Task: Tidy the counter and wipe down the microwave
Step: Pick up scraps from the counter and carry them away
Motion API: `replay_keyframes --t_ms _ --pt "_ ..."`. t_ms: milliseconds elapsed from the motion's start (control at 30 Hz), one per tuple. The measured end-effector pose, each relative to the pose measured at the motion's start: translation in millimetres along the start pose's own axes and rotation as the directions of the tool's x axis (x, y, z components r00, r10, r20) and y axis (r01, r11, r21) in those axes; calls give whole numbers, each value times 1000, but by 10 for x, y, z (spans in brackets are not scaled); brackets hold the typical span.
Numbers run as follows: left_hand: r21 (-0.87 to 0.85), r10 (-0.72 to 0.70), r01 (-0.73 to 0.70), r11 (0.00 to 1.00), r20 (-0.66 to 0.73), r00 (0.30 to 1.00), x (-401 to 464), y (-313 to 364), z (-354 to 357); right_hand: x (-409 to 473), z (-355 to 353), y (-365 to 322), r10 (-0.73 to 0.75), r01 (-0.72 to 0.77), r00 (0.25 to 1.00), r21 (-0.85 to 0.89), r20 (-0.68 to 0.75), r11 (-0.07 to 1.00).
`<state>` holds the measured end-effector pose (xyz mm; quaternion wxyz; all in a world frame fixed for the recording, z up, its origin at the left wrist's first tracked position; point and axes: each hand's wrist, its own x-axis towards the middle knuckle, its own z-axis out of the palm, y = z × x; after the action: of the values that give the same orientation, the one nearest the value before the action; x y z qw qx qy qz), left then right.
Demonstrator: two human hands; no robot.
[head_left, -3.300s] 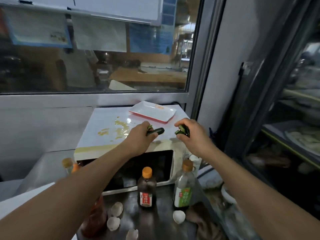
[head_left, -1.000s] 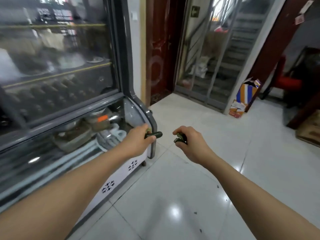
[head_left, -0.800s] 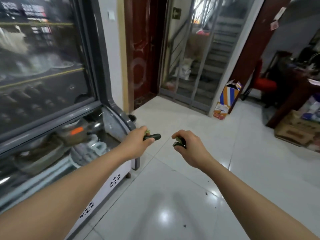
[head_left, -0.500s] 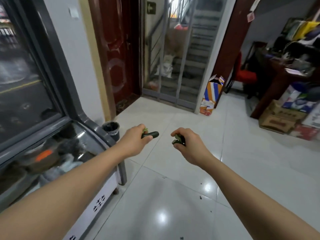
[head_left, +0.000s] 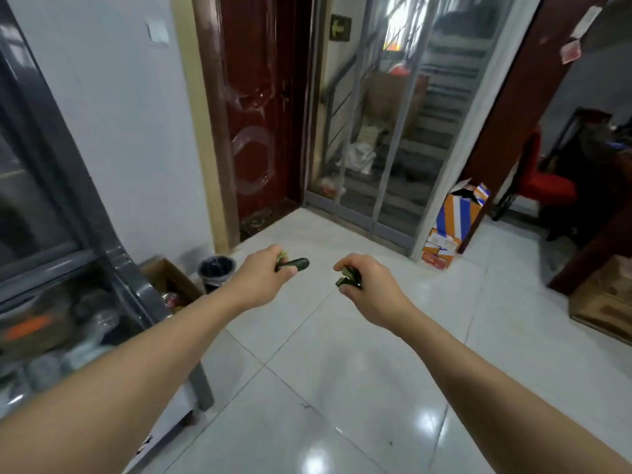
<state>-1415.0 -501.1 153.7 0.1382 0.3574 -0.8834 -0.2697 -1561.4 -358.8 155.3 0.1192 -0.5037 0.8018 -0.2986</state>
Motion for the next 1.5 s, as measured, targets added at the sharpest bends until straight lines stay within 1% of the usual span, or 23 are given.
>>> replay_keyframes --t_ms 67,200,333,433,567,633,700,833,900,1100,1167,1267,1400,1500 --pt "-27 -37 36 999 -13 999 249 133 104 241 -154 222 -28 28 999 0 31 1000" --pt "-25 -83 82 996 -27 996 661 290 259 721 -330 575 -64 63 996 17 65 998" --pt "-40 -127 126 991 -15 992 1100 255 364 1262 -336 817 -95 93 991 26 93 995" --pt "-51 -159 158 986 -34 987 1503 150 408 1712 -313 927 -121 119 986 21 112 993" --pt "-69 -184 178 982 -110 977 2139 -14 376 2370 -308 990 -149 152 980 -15 133 988" --pt "-103 -210 198 975 -118 971 2481 -96 310 2733 -323 987 -162 168 977 -36 142 985" --pt "-82 -225 216 973 -125 966 2773 -170 242 3064 -335 970 -179 190 972 -55 150 980" --pt "-81 -255 245 966 -150 955 3292 -265 89 3694 -337 926 -204 212 968 -45 146 976" --pt "-50 -261 256 965 -155 953 3523 -303 9 4004 -313 921 -217 225 963 -32 160 974" --pt "-32 -301 301 953 -210 930 4324 -498 -136 5048 -225 1009 -293 295 938 17 186 955" --pt "-41 -331 332 942 -250 910 4648 -569 -139 5464 -200 1077 -336 339 919 24 205 940" --pt "-93 -387 378 921 -329 862 5128 -680 -127 6131 -162 1161 -410 408 880 63 239 911" --pt "-115 -489 482 869 -355 797 5636 -797 -67 6916 -82 1223 -473 472 822 86 319 878" --pt "-140 -562 553 821 -364 743 5920 -862 -84 7410 -4 1220 -523 515 764 131 378 847"
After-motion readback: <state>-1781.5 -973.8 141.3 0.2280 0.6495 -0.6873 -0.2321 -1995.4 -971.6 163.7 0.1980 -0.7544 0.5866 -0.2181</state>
